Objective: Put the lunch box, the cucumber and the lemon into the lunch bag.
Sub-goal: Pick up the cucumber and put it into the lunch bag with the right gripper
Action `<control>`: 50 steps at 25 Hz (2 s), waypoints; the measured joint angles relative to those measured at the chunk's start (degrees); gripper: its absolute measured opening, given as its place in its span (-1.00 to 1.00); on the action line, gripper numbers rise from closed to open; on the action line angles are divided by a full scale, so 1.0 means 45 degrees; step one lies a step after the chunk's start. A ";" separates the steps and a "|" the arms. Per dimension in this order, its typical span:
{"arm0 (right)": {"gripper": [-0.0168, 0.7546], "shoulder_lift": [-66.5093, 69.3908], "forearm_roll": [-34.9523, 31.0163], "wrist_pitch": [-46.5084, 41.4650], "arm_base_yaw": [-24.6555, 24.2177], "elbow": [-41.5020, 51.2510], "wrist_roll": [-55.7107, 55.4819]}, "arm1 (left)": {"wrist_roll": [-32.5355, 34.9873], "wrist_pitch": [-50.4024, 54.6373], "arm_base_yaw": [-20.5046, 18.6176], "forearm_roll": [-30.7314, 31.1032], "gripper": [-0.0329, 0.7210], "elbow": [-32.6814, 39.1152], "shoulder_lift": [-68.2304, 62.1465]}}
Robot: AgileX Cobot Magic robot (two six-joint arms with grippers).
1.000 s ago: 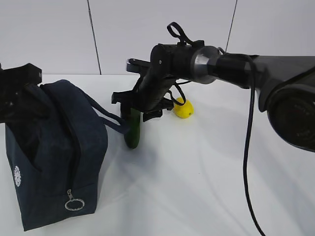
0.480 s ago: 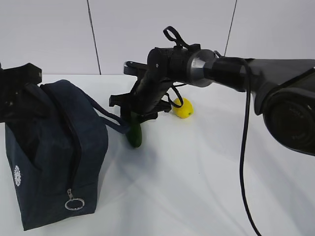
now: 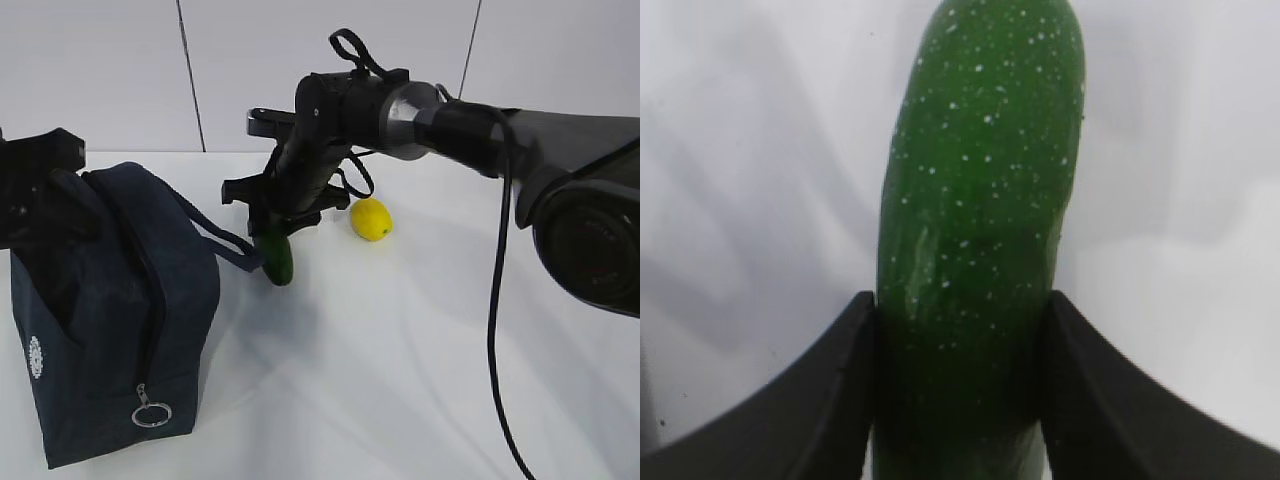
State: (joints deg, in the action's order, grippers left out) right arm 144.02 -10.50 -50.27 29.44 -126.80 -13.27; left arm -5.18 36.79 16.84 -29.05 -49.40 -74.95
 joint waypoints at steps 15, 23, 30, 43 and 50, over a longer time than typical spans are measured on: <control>-0.02 -0.0058 0.1277 -0.4579 0.0000 -0.4663 0.0101 | 0.0331 -0.0020 0.0000 0.0022 -0.83 0.0000 0.0000; -0.02 -0.1275 -0.0939 -0.4779 -0.0022 -0.4804 0.1583 | 0.1152 -0.0066 -0.0144 0.0022 -0.83 0.0000 0.0100; -0.02 -0.2384 -0.2781 -0.4796 -0.0022 -0.4804 0.2187 | 0.1325 0.0022 -0.0514 0.0212 -0.83 0.0000 0.0697; -0.02 -0.4613 -0.4434 -0.4823 -0.0040 -0.1007 0.2729 | 0.1535 0.0067 -0.0514 0.0416 -0.83 0.0000 0.1115; -0.02 -0.6310 -0.5226 -0.4798 0.0001 0.2236 0.2738 | 0.1555 0.0067 -0.0514 0.0416 -0.83 0.0000 0.1115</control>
State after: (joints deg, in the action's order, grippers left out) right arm 115.63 -34.02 -71.86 29.44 -116.74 -0.95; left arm 1.82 37.09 14.53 -27.18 -49.40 -69.93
